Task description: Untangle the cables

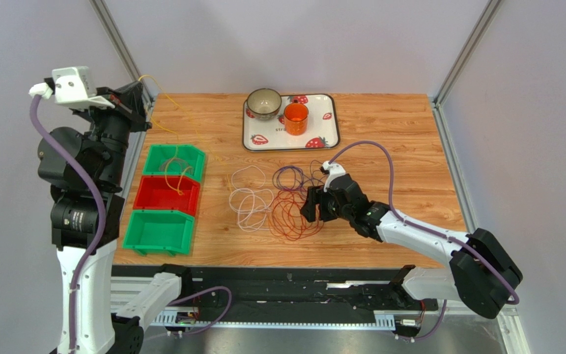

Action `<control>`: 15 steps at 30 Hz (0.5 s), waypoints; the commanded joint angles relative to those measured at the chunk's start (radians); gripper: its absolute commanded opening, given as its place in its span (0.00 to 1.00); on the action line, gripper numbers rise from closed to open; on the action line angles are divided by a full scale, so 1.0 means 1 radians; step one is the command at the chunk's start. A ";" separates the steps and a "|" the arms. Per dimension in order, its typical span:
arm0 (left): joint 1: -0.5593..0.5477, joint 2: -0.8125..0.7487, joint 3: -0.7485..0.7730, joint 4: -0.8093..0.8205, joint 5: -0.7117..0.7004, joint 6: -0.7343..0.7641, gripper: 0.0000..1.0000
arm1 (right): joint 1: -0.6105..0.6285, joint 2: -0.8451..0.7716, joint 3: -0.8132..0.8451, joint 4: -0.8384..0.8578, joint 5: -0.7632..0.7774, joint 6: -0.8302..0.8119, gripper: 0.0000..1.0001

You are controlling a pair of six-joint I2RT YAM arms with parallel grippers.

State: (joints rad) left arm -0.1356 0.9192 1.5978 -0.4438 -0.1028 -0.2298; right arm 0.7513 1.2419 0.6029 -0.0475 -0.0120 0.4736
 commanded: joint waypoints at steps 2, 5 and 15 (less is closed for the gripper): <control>0.004 -0.034 0.004 0.074 -0.041 0.000 0.00 | 0.000 -0.007 0.015 0.034 0.001 -0.009 0.70; 0.004 -0.109 -0.042 0.188 -0.043 0.015 0.00 | 0.000 -0.010 0.014 0.035 0.003 -0.006 0.70; 0.004 -0.086 0.051 0.214 0.042 0.037 0.00 | 0.000 -0.021 0.014 0.067 -0.066 -0.021 0.70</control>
State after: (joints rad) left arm -0.1356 0.8139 1.6108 -0.2775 -0.0952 -0.2111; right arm 0.7513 1.2419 0.6029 -0.0475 -0.0208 0.4732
